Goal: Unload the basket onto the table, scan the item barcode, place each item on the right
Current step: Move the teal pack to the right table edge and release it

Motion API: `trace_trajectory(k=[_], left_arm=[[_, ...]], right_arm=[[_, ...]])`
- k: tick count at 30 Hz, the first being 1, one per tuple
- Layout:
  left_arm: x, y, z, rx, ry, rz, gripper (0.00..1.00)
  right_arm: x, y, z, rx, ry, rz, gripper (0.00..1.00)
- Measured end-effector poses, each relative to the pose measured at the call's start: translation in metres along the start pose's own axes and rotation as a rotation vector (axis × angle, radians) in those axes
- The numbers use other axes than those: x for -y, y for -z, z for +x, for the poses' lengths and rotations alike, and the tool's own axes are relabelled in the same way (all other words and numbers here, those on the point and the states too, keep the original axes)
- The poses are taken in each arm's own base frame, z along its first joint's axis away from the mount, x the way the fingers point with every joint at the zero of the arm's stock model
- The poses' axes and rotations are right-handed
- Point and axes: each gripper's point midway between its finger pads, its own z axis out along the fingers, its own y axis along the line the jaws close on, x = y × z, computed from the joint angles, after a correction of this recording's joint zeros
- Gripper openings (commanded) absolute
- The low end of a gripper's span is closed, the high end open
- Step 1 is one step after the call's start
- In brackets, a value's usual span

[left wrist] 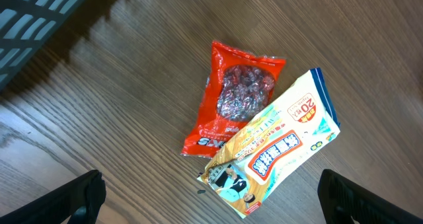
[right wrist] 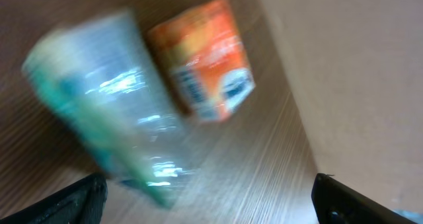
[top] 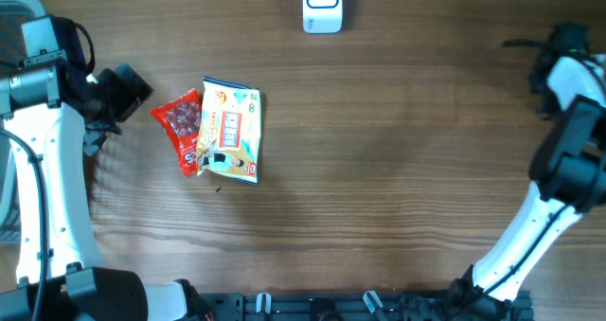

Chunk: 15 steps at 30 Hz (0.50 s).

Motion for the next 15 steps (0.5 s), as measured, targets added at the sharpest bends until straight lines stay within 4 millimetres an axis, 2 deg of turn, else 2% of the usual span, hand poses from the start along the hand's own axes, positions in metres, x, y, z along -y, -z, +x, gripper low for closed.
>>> trace_trajectory(k=[2, 3, 4, 6, 8, 9, 11, 13, 15], left_arm=[[0.0, 0.0, 0.0, 0.0, 0.0, 0.0, 1.0], [0.0, 0.0, 0.0, 0.0, 0.0, 0.0, 1.0], [0.0, 0.0, 0.0, -0.001, 0.0, 0.0, 1.0], [0.0, 0.0, 0.0, 0.0, 0.0, 0.0, 1.0], [0.0, 0.0, 0.0, 0.0, 0.0, 0.0, 1.0], [0.0, 0.0, 0.0, 0.0, 0.0, 0.0, 1.0], [0.0, 0.0, 0.0, 0.0, 0.0, 0.0, 1.0], [0.0, 0.0, 0.0, 0.0, 0.0, 0.0, 1.0], [0.0, 0.0, 0.0, 0.0, 0.0, 0.0, 1.0]], right_arm=[[0.022, 0.013, -0.013, 0.036, -0.104, -0.096, 0.6], [0.042, 0.031, -0.026, 0.087, -0.185, -0.185, 0.35], [0.051, 0.044, -0.035, 0.123, -0.228, -0.244, 0.21], [0.059, 0.072, -0.05, 0.197, -0.279, -0.376, 0.08], [0.048, 0.106, -0.066, 0.271, -0.296, -0.572, 0.04], [0.038, 0.115, -0.068, 0.283, -0.288, -0.64, 0.04], [0.018, 0.124, -0.067, 0.282, -0.258, -0.729, 0.04], [-0.015, 0.122, -0.054, 0.232, -0.215, -0.814, 0.06], [-0.044, 0.12, -0.036, 0.167, -0.176, -0.905, 0.21]])
